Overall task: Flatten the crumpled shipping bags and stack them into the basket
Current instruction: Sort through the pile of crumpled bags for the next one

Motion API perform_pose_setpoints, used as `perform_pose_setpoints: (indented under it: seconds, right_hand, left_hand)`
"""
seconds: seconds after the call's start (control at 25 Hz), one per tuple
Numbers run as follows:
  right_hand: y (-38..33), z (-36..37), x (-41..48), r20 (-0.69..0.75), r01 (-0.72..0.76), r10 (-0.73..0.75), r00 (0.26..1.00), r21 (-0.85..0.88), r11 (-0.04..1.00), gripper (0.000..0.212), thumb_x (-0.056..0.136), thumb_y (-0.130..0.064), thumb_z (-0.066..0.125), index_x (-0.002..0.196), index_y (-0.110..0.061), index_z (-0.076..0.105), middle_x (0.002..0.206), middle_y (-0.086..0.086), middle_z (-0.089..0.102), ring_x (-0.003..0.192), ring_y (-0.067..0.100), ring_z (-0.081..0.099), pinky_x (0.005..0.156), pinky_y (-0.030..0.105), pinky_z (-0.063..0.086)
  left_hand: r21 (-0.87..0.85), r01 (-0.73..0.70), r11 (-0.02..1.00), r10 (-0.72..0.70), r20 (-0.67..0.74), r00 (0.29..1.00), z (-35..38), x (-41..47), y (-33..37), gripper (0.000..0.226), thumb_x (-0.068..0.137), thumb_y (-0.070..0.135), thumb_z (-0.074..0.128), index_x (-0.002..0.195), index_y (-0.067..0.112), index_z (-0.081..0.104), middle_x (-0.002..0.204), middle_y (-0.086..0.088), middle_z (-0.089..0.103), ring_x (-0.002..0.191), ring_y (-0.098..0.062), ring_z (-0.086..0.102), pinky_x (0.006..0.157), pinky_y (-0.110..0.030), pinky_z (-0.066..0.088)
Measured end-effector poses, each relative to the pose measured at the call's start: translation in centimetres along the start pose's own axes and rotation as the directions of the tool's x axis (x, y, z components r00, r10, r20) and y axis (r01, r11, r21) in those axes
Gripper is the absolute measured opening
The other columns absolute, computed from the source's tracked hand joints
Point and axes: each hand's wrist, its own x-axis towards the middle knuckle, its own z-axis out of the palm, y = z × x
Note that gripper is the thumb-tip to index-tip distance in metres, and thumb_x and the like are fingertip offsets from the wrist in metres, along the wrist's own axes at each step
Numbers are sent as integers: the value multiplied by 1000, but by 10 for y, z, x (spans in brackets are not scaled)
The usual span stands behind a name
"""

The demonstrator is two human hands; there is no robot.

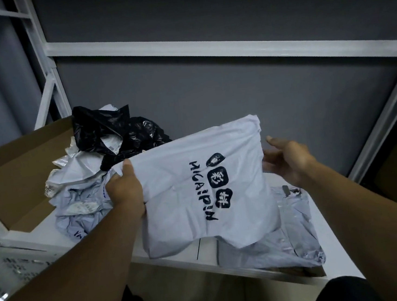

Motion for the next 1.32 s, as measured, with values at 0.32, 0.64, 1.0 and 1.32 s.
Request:
perform_pose_setpoints:
  seconds: [0.32, 0.64, 1.0, 1.32]
  right_hand:
    - [37, 3, -12, 168, -44, 104, 980, -327, 944, 32, 86, -25, 77, 103, 1, 69, 107, 18, 75, 88, 30, 73, 78, 40, 60]
    - [30, -4, -1, -81, 181, -262, 962, -529, 829, 40, 97, -40, 63, 75, -6, 57, 78, 10, 64, 73, 26, 60, 70, 35, 48]
    - [27, -6, 12, -232, 147, -239, 943, -351, 925, 41, 99, -41, 58, 79, -6, 53, 75, 10, 54, 71, 25, 53, 69, 37, 47]
    - [25, -19, 15, -199, 298, -465, 862, -543, 785, 42, 102, -35, 52, 68, -14, 42, 67, 1, 46, 67, 20, 44, 72, 36, 41]
  left_hand:
    - [-79, 140, 987, -140, 8, 990, 13, 1, 9, 42, 99, 46, 52, 103, 5, 62, 101, -5, 62, 104, -25, 61, 93, -27, 46]
    - [-23, 392, 920, -382, 174, 908, 8, 2, -8, 82, 76, 76, 60, 126, 10, 58, 121, -7, 63, 110, -29, 60, 99, -45, 45]
    - [200, 457, 866, -496, 450, 743, 17, -37, -50, 41, 91, 45, 65, 117, 13, 65, 92, -11, 68, 78, -27, 66, 72, -37, 57]
    - [516, -47, 855, -141, 320, 937, 22, -22, -69, 43, 90, 42, 67, 107, 3, 61, 97, -11, 61, 97, -31, 60, 82, -32, 45]
